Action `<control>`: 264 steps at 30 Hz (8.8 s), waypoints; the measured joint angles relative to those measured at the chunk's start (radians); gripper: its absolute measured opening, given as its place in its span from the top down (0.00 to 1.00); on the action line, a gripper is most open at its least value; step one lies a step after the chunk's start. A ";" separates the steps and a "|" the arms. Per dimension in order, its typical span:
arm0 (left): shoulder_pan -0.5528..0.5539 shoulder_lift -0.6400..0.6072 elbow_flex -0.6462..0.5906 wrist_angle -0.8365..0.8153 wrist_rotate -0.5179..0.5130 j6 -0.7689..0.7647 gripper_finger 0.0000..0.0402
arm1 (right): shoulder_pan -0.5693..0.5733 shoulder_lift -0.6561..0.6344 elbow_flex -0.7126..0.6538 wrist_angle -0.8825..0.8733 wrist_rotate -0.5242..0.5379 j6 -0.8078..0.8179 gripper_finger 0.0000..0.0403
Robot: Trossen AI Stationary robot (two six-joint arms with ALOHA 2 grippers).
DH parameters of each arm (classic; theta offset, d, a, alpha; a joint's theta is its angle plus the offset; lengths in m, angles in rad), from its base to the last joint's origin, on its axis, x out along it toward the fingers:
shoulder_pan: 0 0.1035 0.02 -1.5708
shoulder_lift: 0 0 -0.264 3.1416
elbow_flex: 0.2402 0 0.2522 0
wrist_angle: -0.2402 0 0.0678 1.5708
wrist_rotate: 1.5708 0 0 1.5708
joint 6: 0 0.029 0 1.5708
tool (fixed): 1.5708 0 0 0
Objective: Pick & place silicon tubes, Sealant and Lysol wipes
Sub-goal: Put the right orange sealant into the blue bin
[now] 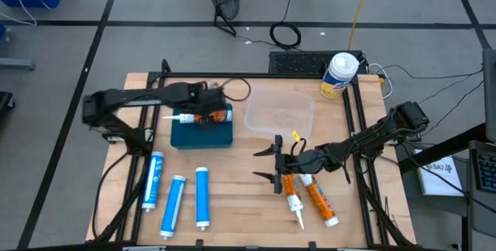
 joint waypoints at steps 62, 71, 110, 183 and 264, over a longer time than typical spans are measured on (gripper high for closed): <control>-0.335 -0.686 -0.738 1.168 0.412 -0.040 0.31 | 0.351 -0.021 0.110 -1.433 -0.434 1.734 0.37; -0.335 -0.686 -0.738 1.168 0.412 -0.039 0.31 | 0.355 0.035 0.056 -1.341 -0.415 1.740 0.37; -0.334 -0.686 -0.738 1.168 0.412 -0.039 0.31 | 0.359 0.167 -0.004 -1.436 -0.395 1.704 0.37; -0.335 -0.686 -0.738 1.168 0.412 -0.039 0.31 | 0.361 0.169 -0.004 -1.414 -0.364 1.681 0.37; -0.334 -0.687 -0.738 1.168 0.412 -0.039 0.33 | 0.361 0.169 -0.005 -1.418 -0.365 1.674 0.47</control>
